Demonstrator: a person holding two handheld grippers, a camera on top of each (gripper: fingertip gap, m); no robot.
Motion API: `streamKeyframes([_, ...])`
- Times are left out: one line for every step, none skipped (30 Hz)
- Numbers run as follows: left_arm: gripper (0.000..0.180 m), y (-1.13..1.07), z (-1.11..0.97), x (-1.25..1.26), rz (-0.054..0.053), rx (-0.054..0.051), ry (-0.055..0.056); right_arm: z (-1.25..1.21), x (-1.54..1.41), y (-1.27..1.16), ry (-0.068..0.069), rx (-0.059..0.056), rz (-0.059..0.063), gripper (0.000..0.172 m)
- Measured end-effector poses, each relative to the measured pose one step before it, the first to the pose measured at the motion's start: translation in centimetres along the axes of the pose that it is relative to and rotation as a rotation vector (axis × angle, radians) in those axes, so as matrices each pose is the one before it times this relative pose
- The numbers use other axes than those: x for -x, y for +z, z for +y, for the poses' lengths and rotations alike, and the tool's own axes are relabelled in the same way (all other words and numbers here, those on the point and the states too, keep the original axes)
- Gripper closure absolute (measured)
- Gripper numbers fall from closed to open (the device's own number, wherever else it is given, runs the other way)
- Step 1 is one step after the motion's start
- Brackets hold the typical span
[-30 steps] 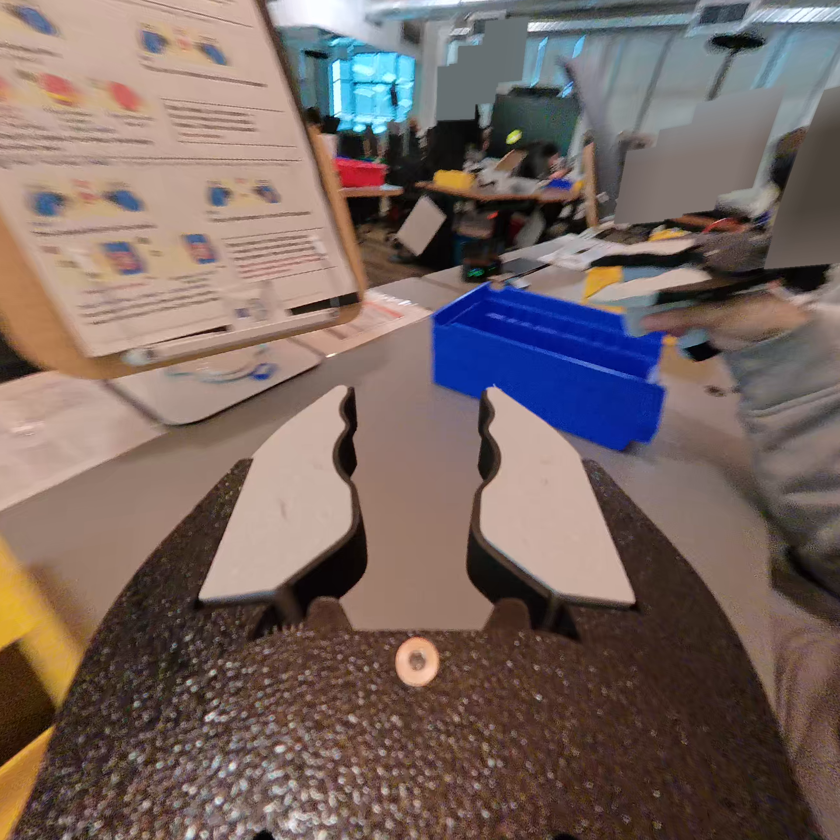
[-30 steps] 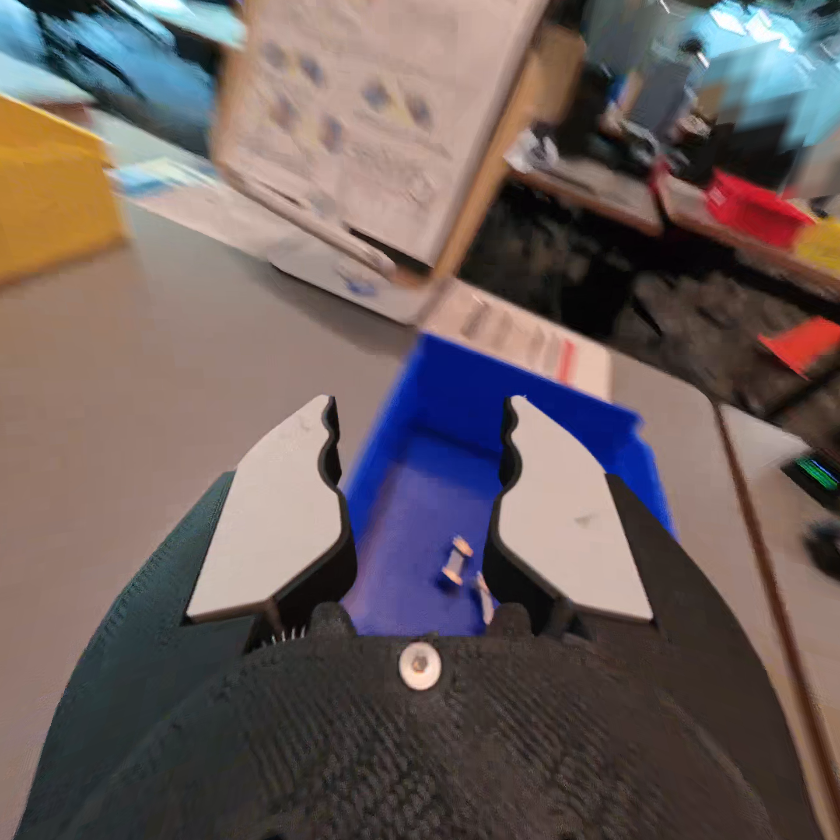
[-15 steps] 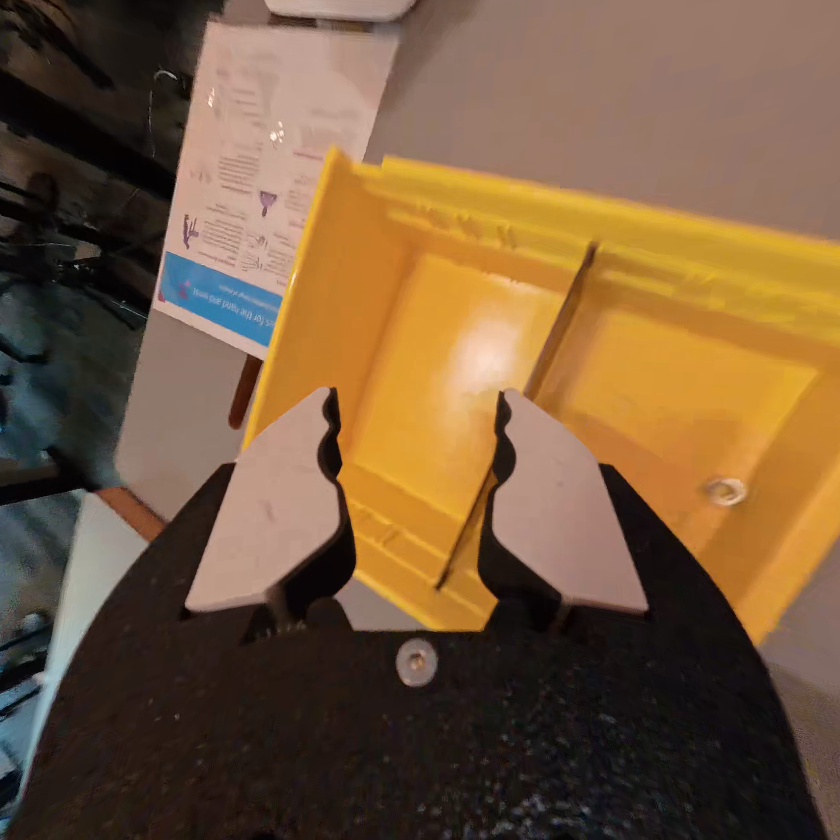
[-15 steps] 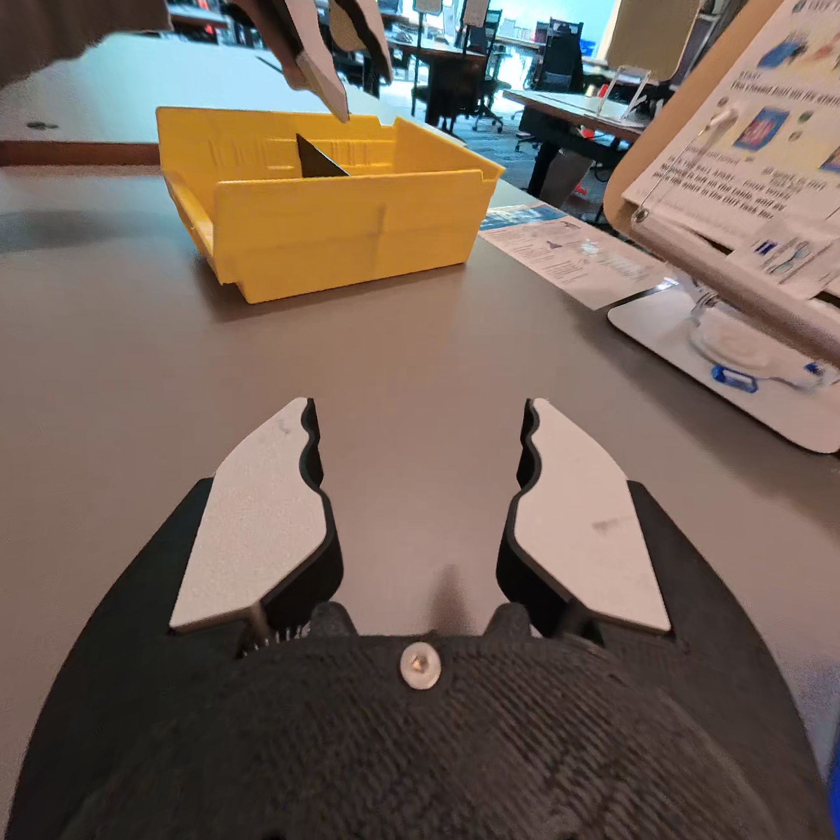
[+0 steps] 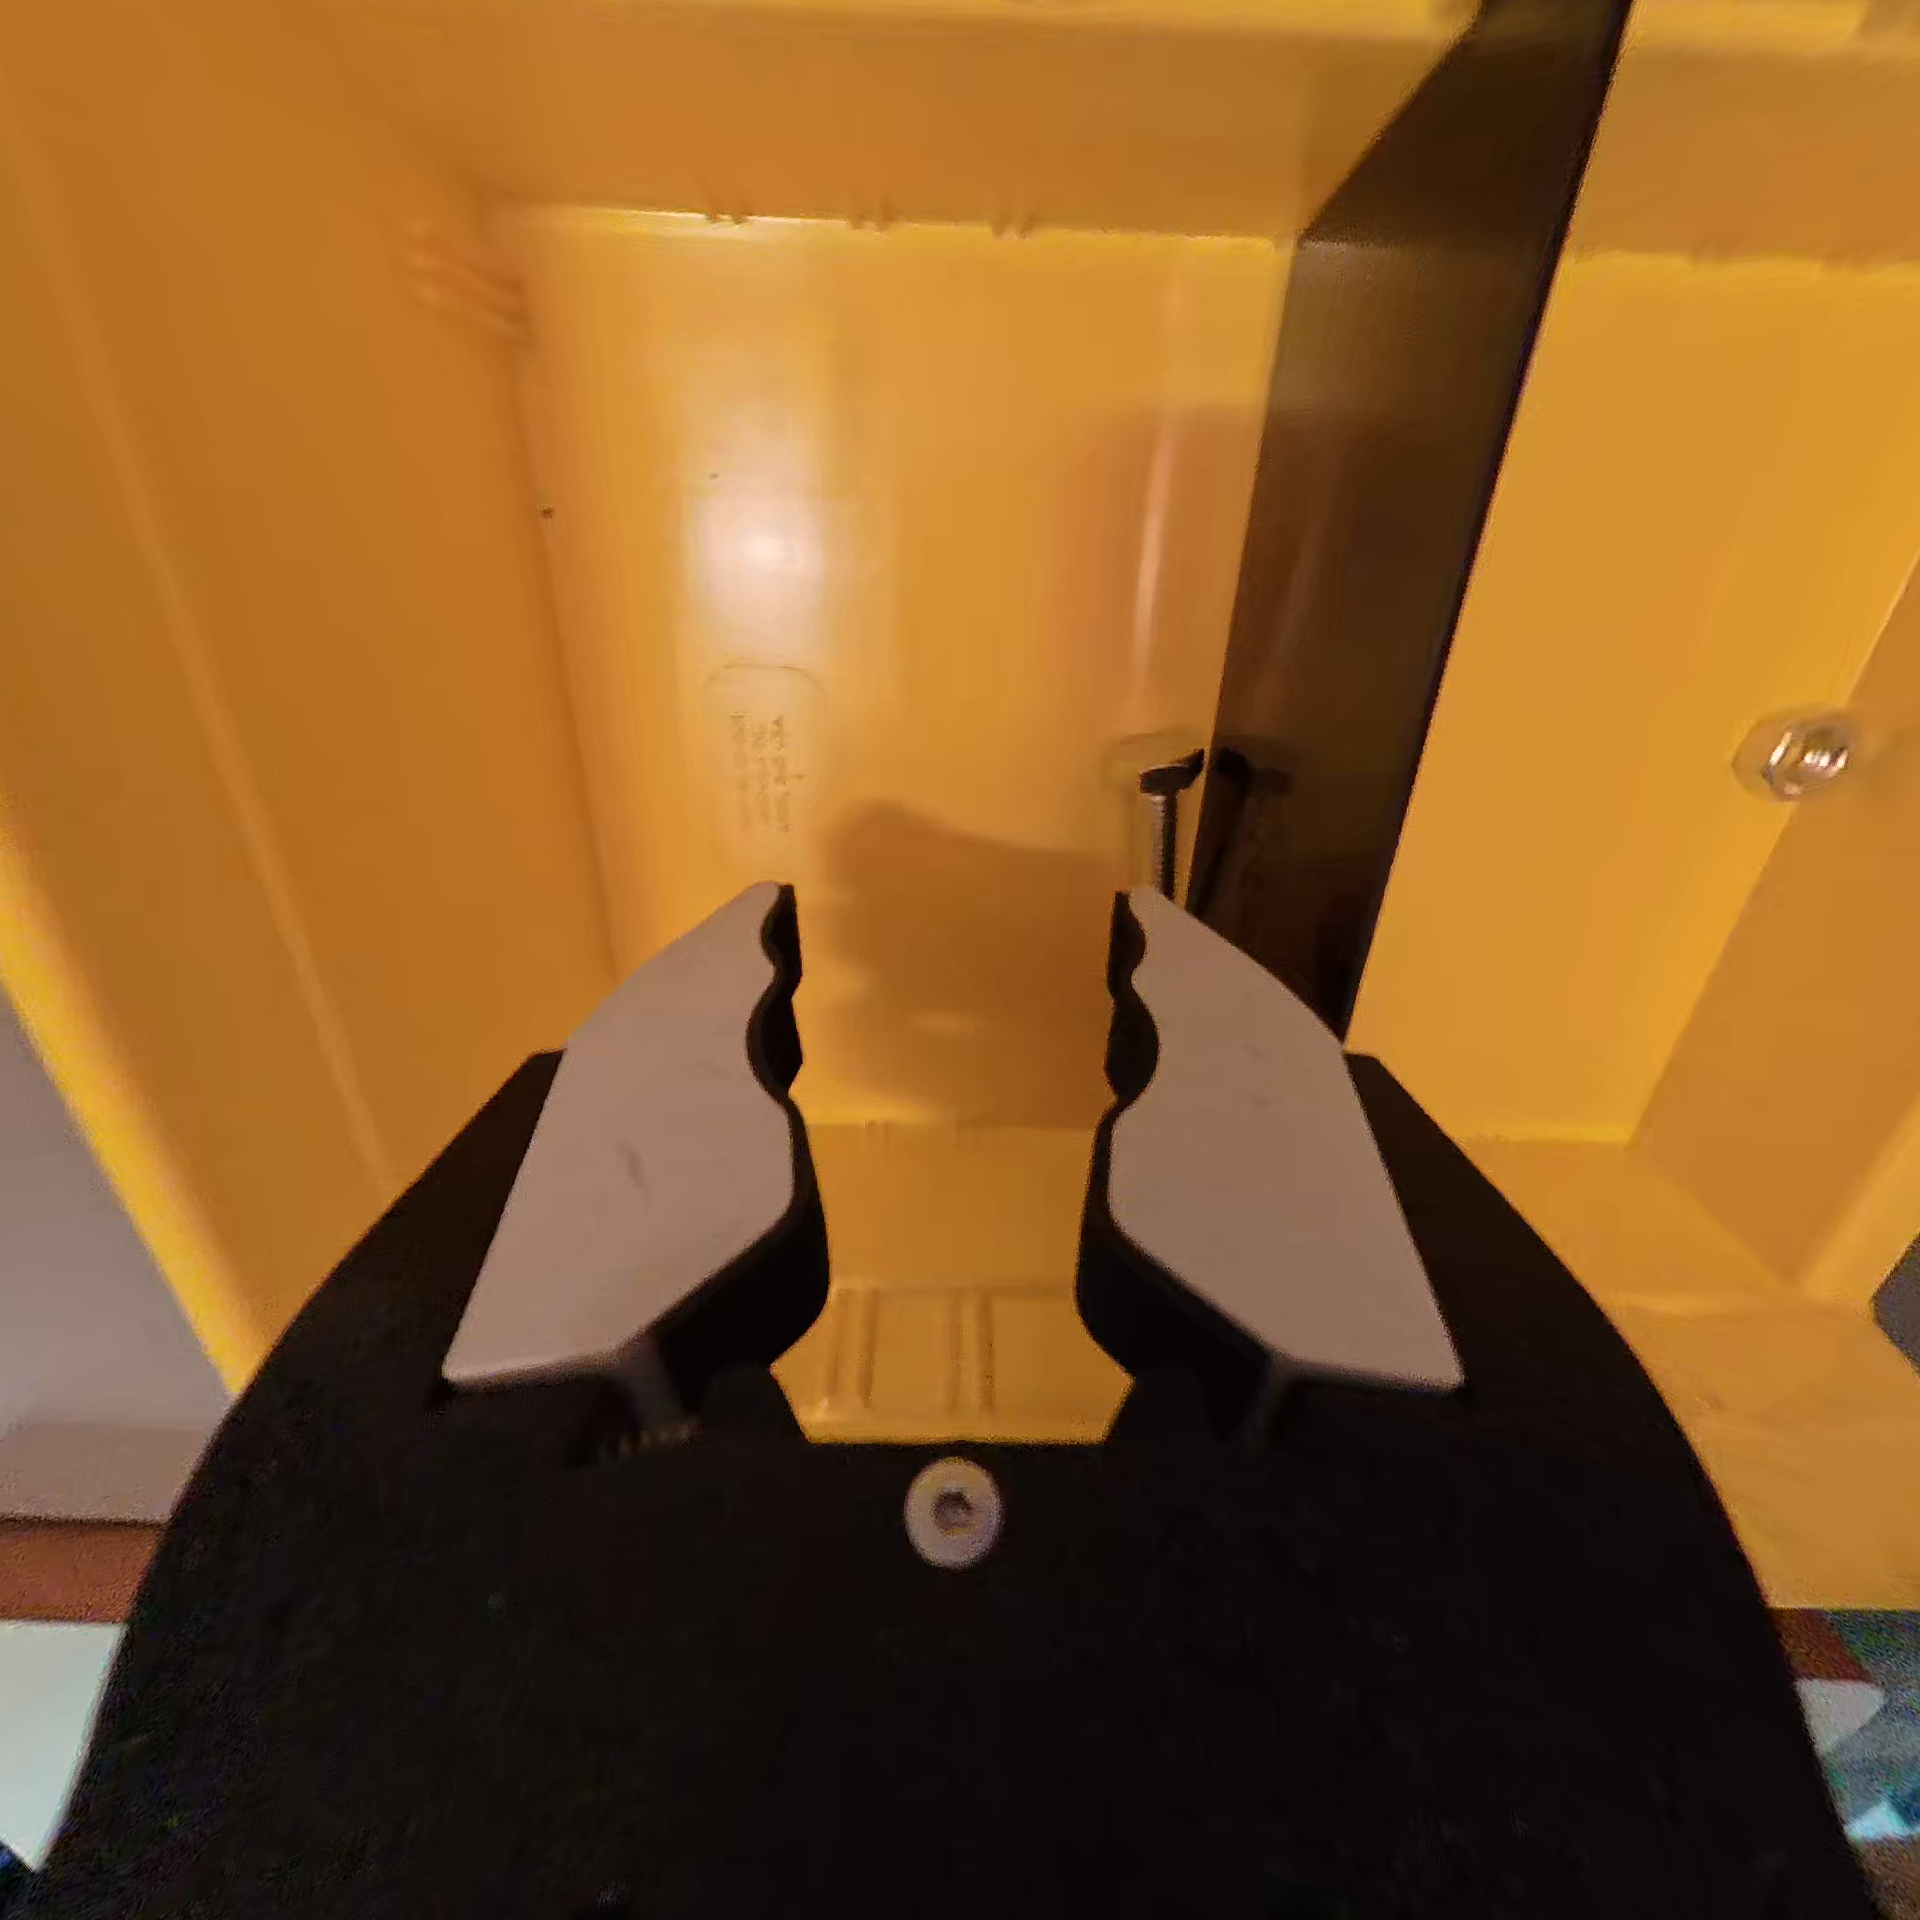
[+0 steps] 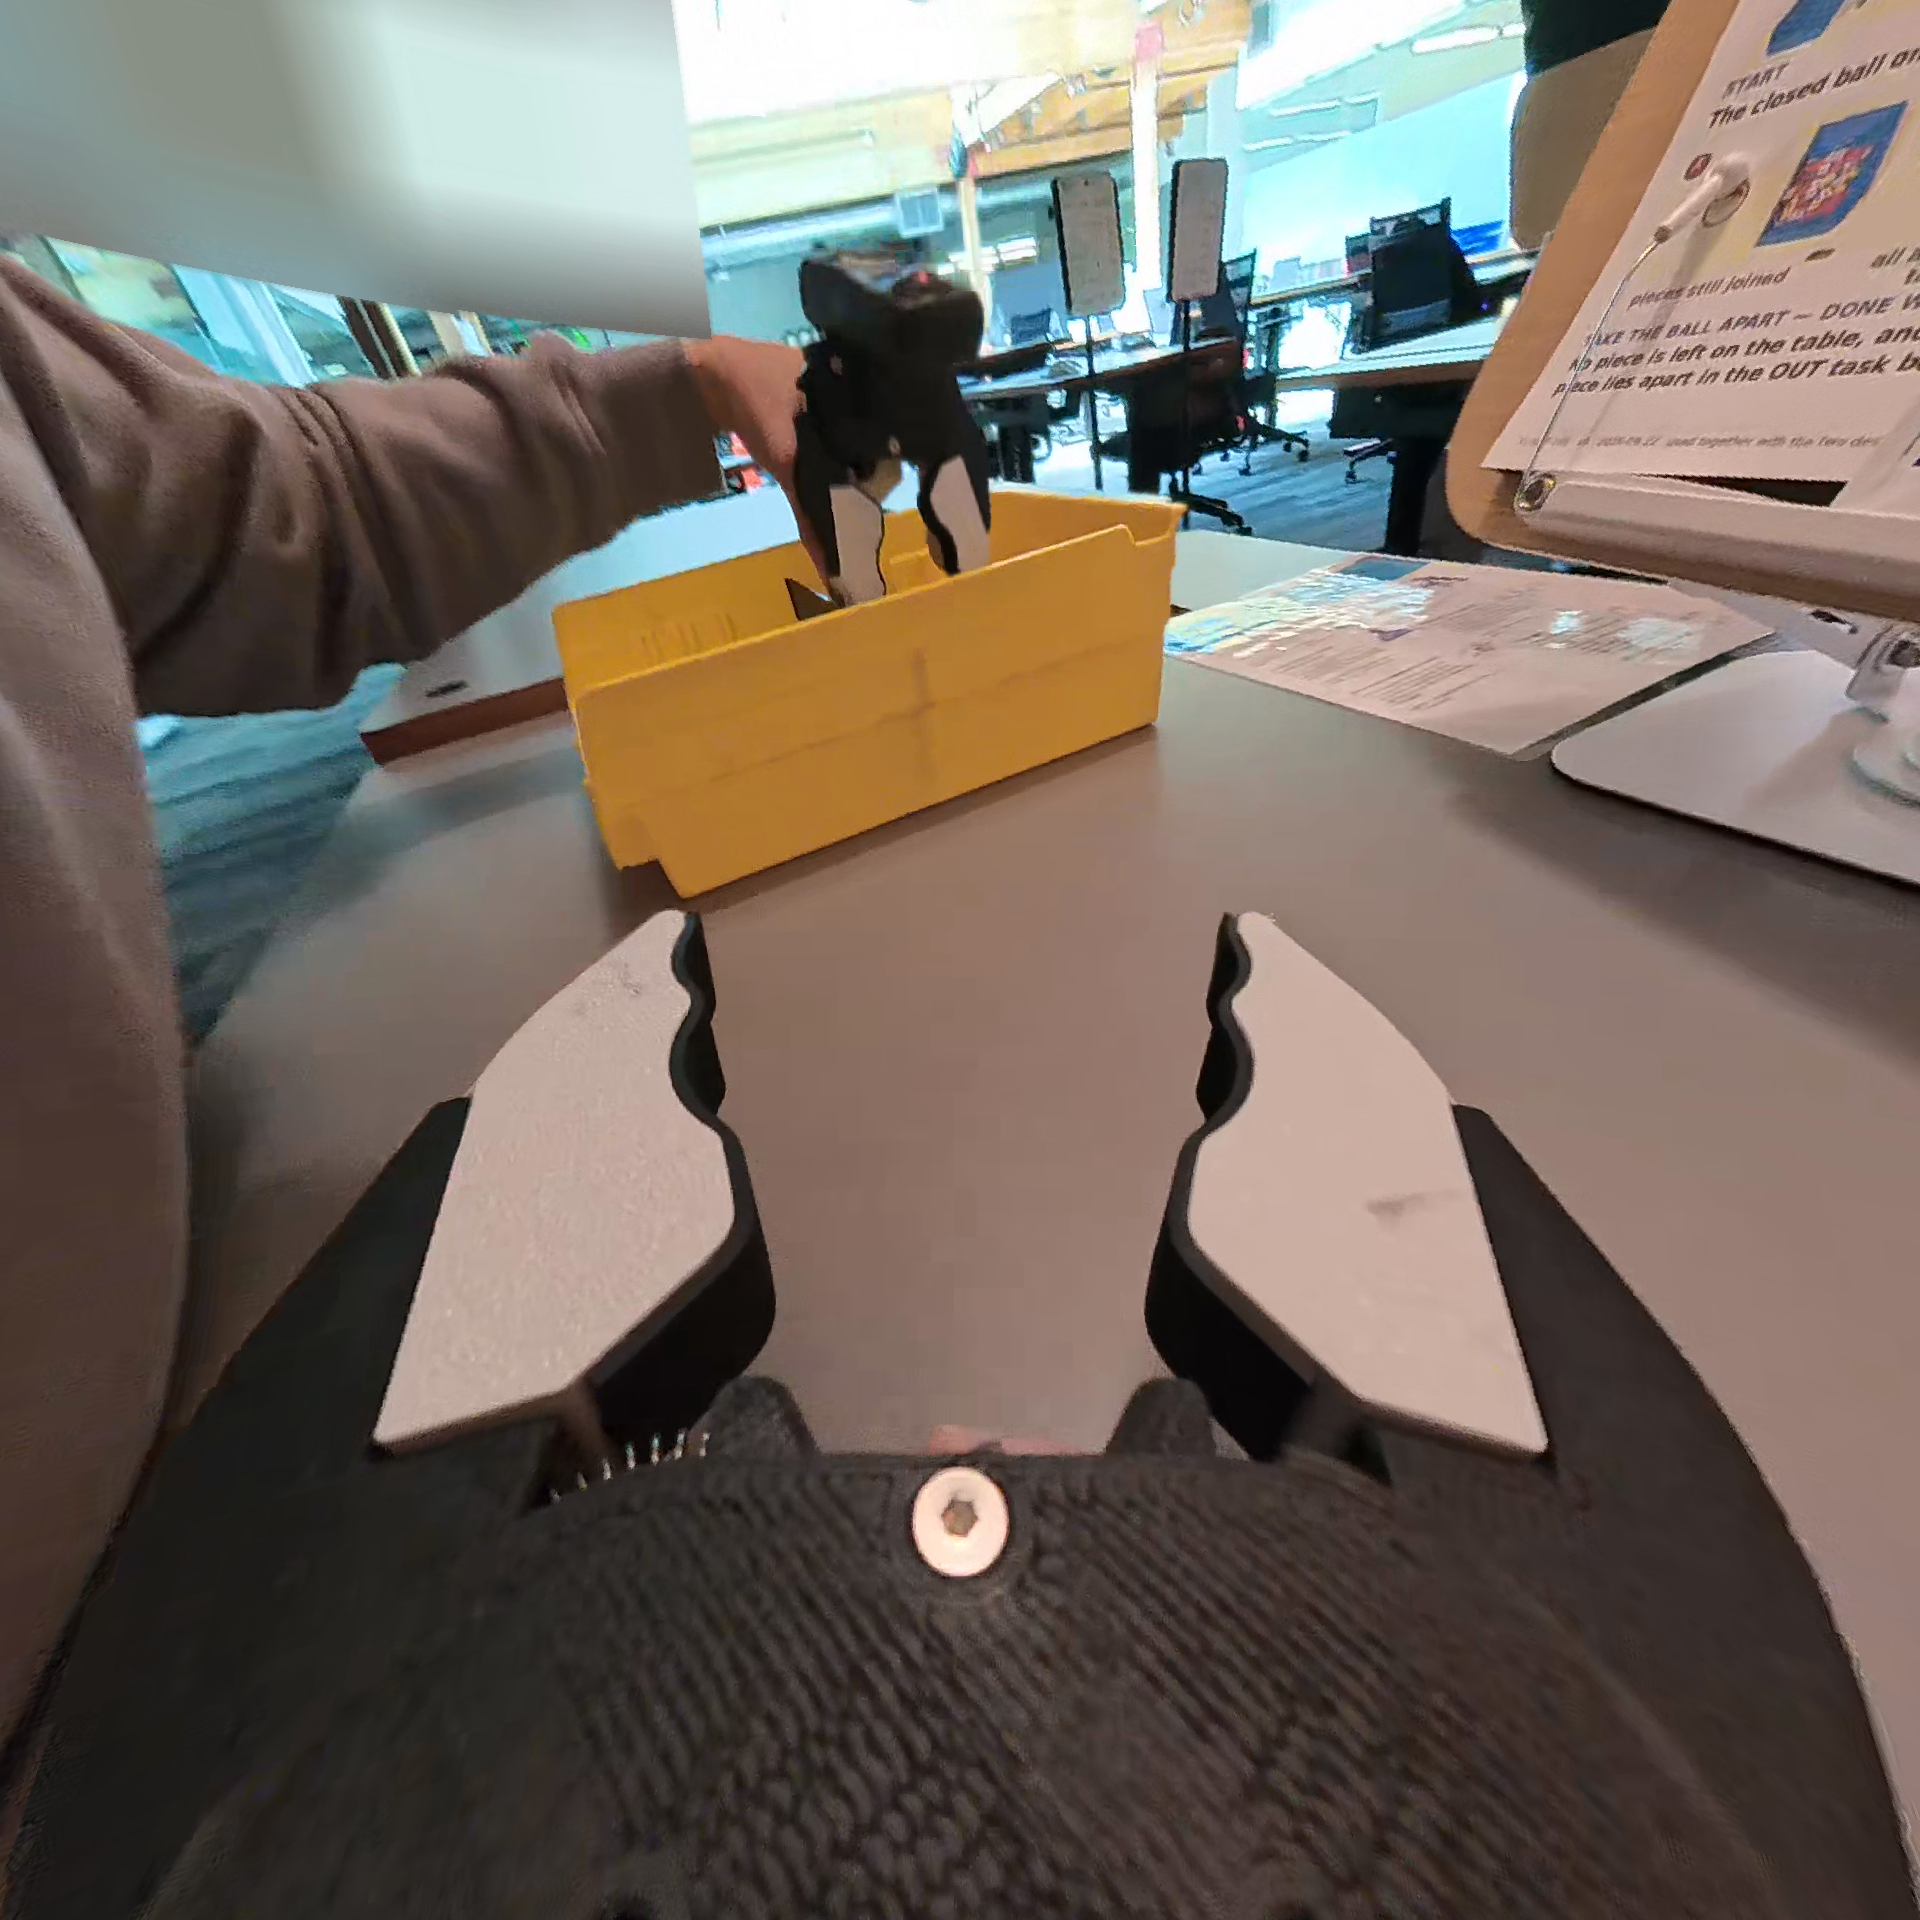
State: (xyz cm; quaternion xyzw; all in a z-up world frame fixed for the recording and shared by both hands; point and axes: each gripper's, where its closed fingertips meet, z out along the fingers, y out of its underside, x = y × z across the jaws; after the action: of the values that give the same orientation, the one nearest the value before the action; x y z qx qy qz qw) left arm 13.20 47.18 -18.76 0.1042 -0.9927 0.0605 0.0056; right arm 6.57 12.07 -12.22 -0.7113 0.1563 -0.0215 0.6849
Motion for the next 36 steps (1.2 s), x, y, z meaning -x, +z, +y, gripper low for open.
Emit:
streamKeyframes([0.124,0.282,0.139,-0.275,0.0239,0.0130,0.0143,-0.109,-0.036,-0.010,0.0166,-0.0082,-0.0146,0.080])
streamKeyframes([0.124,0.226,0.210,-0.241,0.0215,0.0175,0.0072,-0.018,0.093,-0.002,0.0139,-0.0007,-0.0214,0.081])
streamKeyframes([0.125,0.149,0.186,-0.142,0.0131,0.0140,0.0034,0.016,0.235,-0.006,0.0086,0.0012,-0.0270,0.081])
streamKeyframes([0.127,0.045,0.139,-0.059,0.0067,0.0074,0.0060,-0.017,0.253,-0.026,0.0004,-0.0015,-0.0222,0.082])
streamKeyframes([0.128,-0.021,0.136,-0.015,0.0023,0.0062,0.0132,-0.083,0.242,-0.080,-0.0062,-0.0066,-0.0157,0.082])
streamKeyframes([0.128,-0.024,0.143,-0.024,0.0028,0.0067,0.0143,-0.104,0.203,-0.103,-0.0077,-0.0097,-0.0102,0.082])
streamKeyframes([0.130,0.034,0.177,-0.061,0.0061,0.0109,0.0089,-0.131,0.176,-0.118,-0.0049,-0.0107,-0.0105,0.082])
streamKeyframes([0.131,0.060,0.159,-0.046,0.0056,0.0129,0.0062,-0.132,0.144,-0.121,-0.0009,-0.0117,-0.0117,0.082])
streamKeyframes([0.132,0.090,0.093,-0.070,0.0042,0.0082,0.0088,-0.163,0.085,-0.150,0.0034,-0.0135,-0.0097,0.082])
streamKeyframes([0.135,0.089,-0.006,-0.078,0.0022,0.0006,0.0091,-0.178,0.083,-0.176,0.0034,-0.0155,-0.0108,0.082])
streamKeyframes([0.139,0.069,-0.058,-0.045,-0.0014,-0.0054,0.0062,-0.215,0.110,-0.186,0.0013,-0.0178,-0.0108,0.082])
streamKeyframes([0.140,0.011,-0.092,-0.048,-0.0013,-0.0120,0.0023,-0.206,0.036,-0.185,0.0042,-0.0174,-0.0074,0.083])
streamKeyframes([0.144,-0.038,-0.104,-0.127,0.0036,-0.0171,0.0004,-0.181,-0.012,-0.167,0.0087,-0.0149,-0.0062,0.084])
streamKeyframes([0.147,-0.088,-0.118,-0.111,0.0043,-0.0197,-0.0009,-0.175,-0.044,-0.160,0.0102,-0.0144,-0.0052,0.085])
streamKeyframes([0.148,-0.114,-0.212,-0.116,0.0076,-0.0257,-0.0014,-0.159,-0.057,-0.137,0.0106,-0.0134,-0.0054,0.086])
streamKeyframes([0.150,-0.093,-0.401,-0.208,0.0193,-0.0356,0.0005,-0.111,-0.099,-0.094,0.0145,-0.0089,-0.0048,0.088])
streamKeyframes([0.153,-0.038,-0.563,-0.217,0.0270,-0.0398,0.0026,-0.057,-0.110,-0.026,0.0197,-0.0035,-0.0081,0.089])
streamKeyframes([0.154,0.033,-0.460,-0.148,0.0294,-0.0273,0.0025,0.004,-0.028,-0.003,0.0194,0.0010,-0.0143,0.090])
streamKeyframes([0.153,0.104,-0.123,-0.091,0.0298,-0.0027,-0.0035,0.029,0.015,0.026,0.0155,0.0029,-0.0148,0.092])
streamKeyframes([0.151,0.193,0.127,0.012,0.0256,0.0151,-0.0156,0.045,0.058,0.034,0.0095,0.0038,-0.0126,0.094])
streamKeyframes([0.148,0.229,0.214,0.006,0.0233,0.0221,-0.0232,0.053,0.046,0.040,0.0037,0.0042,-0.0069,0.094])
streamKeyframes([0.148,0.190,0.219,-0.083,0.0252,0.0234,-0.0198,0.054,0.020,0.059,-0.0004,0.0046,-0.0013,0.094])
streamKeyframes([0.150,0.144,0.108,-0.094,0.0189,0.0180,-0.0138,0.059,0.034,0.060,-0.0029,0.0045,0.0000,0.094])
streamKeyframes([0.150,0.115,-0.024,-0.014,0.0086,0.0139,-0.0130,0.069,0.036,0.045,-0.0040,0.0050,0.0008,0.094])
streamKeyframes([0.150,0.138,-0.066,-0.001,0.0064,0.0162,-0.0167,0.037,0.042,0.038,-0.0044,0.0034,0.0004,0.094])
streamKeyframes([0.150,0.164,-0.093,-0.066,0.0108,0.0170,-0.0199,0.032,0.010,0.025,-0.0033,0.0021,0.0023,0.094])
streamKeyframes([0.150,0.165,-0.150,-0.122,0.0132,0.0146,-0.0188,0.019,-0.019,0.018,-0.0021,0.0019,0.0029,0.094])
streamKeyframes([0.150,0.144,-0.150,-0.150,0.0113,0.0142,-0.0163,0.038,0.016,0.020,-0.0029,0.0028,0.0013,0.094])
streamKeyframes([0.150,0.074,-0.098,-0.136,0.0067,0.0167,-0.0158,0.041,0.057,0.029,-0.0046,0.0030,-0.0003,0.094])
streamKeyframes([0.149,-0.065,-0.016,-0.091,-0.0008,0.0202,-0.0115,0.044,0.010,0.036,-0.0042,0.0034,0.0028,0.094])
streamKeyframes([0.149,-0.230,-0.133,-0.081,-0.0081,0.0110,-0.0007,0.046,0.003,0.028,-0.0024,0.0029,0.0016,0.094])
streamKeyframes([0.149,-0.331,-0.436,-0.142,-0.0092,-0.0085,0.0086,0.015,0.019,0.012,-0.0013,0.0011,0.0003,0.094])
streamKeyframes([0.150,-0.306,-0.618,-0.222,-0.0046,-0.0171,0.0122,-0.008,-0.032,-0.006,0.0003,-0.0005,0.0026,0.094])
streamKeyframes([0.152,-0.192,-0.614,-0.206,-0.0019,-0.0142,0.0109,-0.020,-0.062,-0.019,0.0016,-0.0016,0.0040,0.094])
streamKeyframes([0.154,-0.012,-0.416,-0.087,-0.0029,-0.0036,0.0062,-0.031,-0.014,-0.024,-0.0004,-0.0022,0.0016,0.094])
streamKeyframes([0.155,0.188,-0.041,0.015,-0.0018,0.0154,-0.0027,-0.028,0.040,-0.024,-0.0033,-0.0024,-0.0003,0.095])
